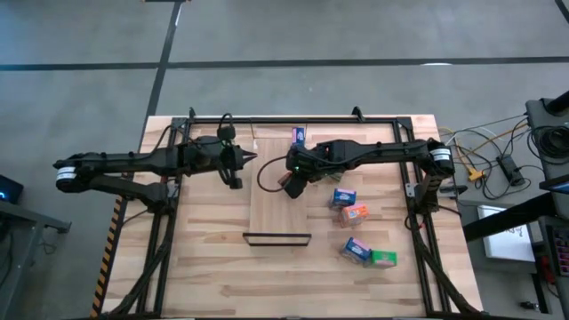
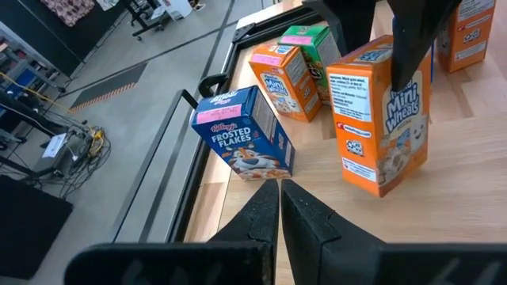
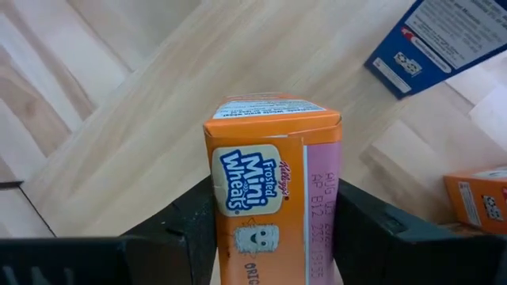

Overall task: Stack cereal on shelf
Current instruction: Put the middle orange cereal box on the shelf

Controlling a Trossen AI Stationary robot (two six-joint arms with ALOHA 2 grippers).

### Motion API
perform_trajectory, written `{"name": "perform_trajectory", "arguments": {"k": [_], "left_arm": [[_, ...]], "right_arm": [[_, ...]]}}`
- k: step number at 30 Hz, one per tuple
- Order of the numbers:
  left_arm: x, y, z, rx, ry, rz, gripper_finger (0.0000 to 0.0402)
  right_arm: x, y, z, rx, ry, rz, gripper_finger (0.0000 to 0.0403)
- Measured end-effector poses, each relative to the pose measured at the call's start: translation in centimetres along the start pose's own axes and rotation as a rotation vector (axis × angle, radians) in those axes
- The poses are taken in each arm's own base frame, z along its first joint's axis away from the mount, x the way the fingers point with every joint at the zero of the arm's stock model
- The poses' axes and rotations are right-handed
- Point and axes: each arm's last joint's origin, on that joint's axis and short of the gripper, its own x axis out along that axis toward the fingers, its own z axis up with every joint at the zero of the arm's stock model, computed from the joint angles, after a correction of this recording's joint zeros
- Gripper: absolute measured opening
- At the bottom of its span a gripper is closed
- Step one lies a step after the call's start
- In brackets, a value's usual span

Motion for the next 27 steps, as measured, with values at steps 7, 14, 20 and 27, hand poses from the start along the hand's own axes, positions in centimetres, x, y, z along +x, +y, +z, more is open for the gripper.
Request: {"name": "perform_trajectory", "arguments": {"k": [7, 14, 20, 27], "left_arm": [[0.0, 0.0, 0.0, 0.000, 0.000, 0.000, 0.0000], [0.0, 0.0, 0.0, 0.000, -0.001, -0.001, 0.0000], [0.0, -0.1, 0.0, -0.001, -0.013, -0.028, 0.0000], [0.0, -0.2, 0.1, -0.011, -0.023, -0.050, 0.0000]], "right_arm": [[0.0, 0.0, 0.0, 0.012, 0.002, 0.003, 0.0171], [0.0, 0.1, 0.0, 0.017, -0.012, 0.007, 0.0210], [0.0, 0.3, 0.3, 0.022, -0.038, 0.028, 0.0253], [-1.2, 0.2, 0.2, -0.003, -0.036, 0.060, 0.0269]]}}
